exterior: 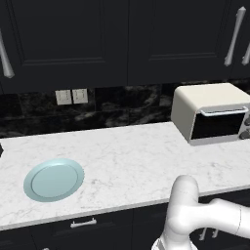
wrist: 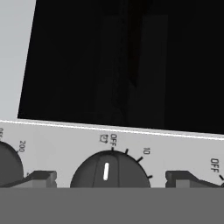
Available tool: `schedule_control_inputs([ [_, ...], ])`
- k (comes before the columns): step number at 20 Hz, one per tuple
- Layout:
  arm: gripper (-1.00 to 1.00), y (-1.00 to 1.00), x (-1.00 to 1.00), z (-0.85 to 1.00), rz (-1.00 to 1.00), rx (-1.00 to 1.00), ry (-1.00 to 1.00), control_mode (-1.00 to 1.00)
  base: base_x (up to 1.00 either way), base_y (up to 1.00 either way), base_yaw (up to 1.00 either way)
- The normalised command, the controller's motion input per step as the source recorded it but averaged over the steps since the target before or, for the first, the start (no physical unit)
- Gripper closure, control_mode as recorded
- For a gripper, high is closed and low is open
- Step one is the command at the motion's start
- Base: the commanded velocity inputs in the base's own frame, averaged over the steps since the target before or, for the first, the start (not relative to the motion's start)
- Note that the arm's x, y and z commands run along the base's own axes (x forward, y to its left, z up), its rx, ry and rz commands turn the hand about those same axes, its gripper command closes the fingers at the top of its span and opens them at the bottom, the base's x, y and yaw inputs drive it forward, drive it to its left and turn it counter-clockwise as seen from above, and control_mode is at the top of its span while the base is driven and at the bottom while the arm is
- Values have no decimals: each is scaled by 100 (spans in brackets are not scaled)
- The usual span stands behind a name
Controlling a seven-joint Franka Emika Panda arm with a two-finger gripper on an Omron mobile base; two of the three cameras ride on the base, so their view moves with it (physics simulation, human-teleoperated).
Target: Pick up the kebab skewer and baguette bread, and place them inside the toaster oven. Close the toaster oven door and start by setting the timer.
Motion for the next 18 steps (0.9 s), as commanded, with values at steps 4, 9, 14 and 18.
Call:
schedule_control_inputs([
  [4,100,2,24,0,0,-1,0,-100,0,0,0],
  [9,100,0,0,0,0,0,0,-100,0,0,0],
  [14,100,0,-13,0,-1,0,-1,-100,0,0,0],
  [18,100,0,-2,0,-1,1,-2,-100,0,0,0],
])
